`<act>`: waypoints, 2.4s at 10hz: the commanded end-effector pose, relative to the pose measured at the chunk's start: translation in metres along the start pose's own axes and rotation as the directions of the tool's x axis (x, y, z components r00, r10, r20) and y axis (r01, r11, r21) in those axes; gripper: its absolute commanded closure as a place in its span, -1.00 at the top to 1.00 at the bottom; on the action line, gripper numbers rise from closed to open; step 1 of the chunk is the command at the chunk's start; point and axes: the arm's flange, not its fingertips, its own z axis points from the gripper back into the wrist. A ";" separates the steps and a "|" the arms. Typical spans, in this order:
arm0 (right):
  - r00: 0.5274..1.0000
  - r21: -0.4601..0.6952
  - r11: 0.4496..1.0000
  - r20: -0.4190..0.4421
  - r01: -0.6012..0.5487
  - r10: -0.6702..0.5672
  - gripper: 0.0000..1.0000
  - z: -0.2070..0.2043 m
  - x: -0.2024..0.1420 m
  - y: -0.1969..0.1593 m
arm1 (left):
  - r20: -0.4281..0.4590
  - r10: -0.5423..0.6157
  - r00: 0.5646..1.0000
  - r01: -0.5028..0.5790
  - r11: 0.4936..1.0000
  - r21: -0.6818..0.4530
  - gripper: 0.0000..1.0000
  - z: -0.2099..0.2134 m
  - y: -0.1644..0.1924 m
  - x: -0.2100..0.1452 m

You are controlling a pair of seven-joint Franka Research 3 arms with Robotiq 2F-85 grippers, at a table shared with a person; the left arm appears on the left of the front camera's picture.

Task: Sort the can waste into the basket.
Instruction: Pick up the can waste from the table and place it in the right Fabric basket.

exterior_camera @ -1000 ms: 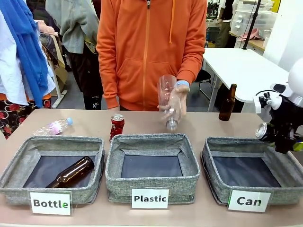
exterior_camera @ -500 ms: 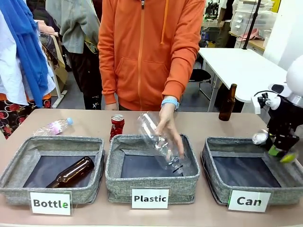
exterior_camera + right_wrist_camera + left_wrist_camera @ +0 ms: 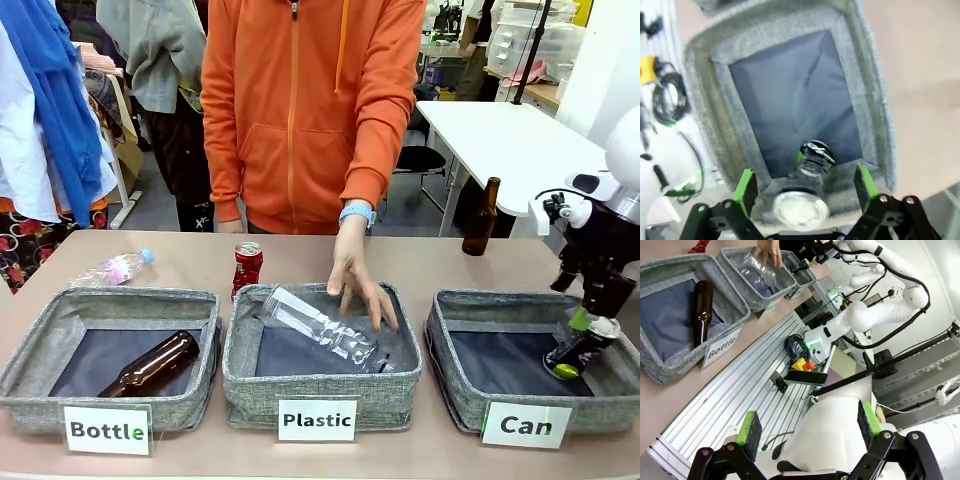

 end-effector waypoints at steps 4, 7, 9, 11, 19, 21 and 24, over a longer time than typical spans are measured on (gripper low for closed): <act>0.797 0.441 0.895 0.518 0.060 -0.309 1.00 0.033 -0.011 -0.013 | 0.015 -0.009 1.000 0.009 1.000 -0.017 1.00 0.002 -0.003 0.001; 0.228 0.856 0.367 0.300 0.364 -0.926 1.00 0.047 -0.017 -0.047 | 0.015 -0.009 1.000 0.009 1.000 -0.017 1.00 0.002 -0.003 0.001; 0.113 0.893 0.199 0.167 0.403 -0.979 1.00 0.037 -0.020 -0.060 | 0.015 -0.009 1.000 0.009 1.000 -0.017 1.00 0.002 -0.003 0.001; 0.152 0.911 0.191 0.144 0.366 -0.978 1.00 0.027 -0.023 -0.065 | 0.015 -0.009 1.000 0.009 1.000 -0.017 1.00 0.002 -0.003 0.001; 0.440 0.793 0.432 0.233 0.430 -0.867 1.00 0.026 -0.034 -0.064 | 0.015 -0.009 1.000 0.009 1.000 -0.017 1.00 0.002 -0.003 0.001; 0.440 0.793 0.432 0.233 0.430 -0.867 1.00 0.026 -0.034 -0.064 | 0.015 -0.009 1.000 0.009 1.000 -0.017 1.00 0.002 -0.003 0.001; 0.440 0.793 0.432 0.233 0.430 -0.867 1.00 0.026 -0.034 -0.064 | -0.128 -0.076 0.989 0.072 0.997 -0.038 1.00 -0.013 -0.010 0.006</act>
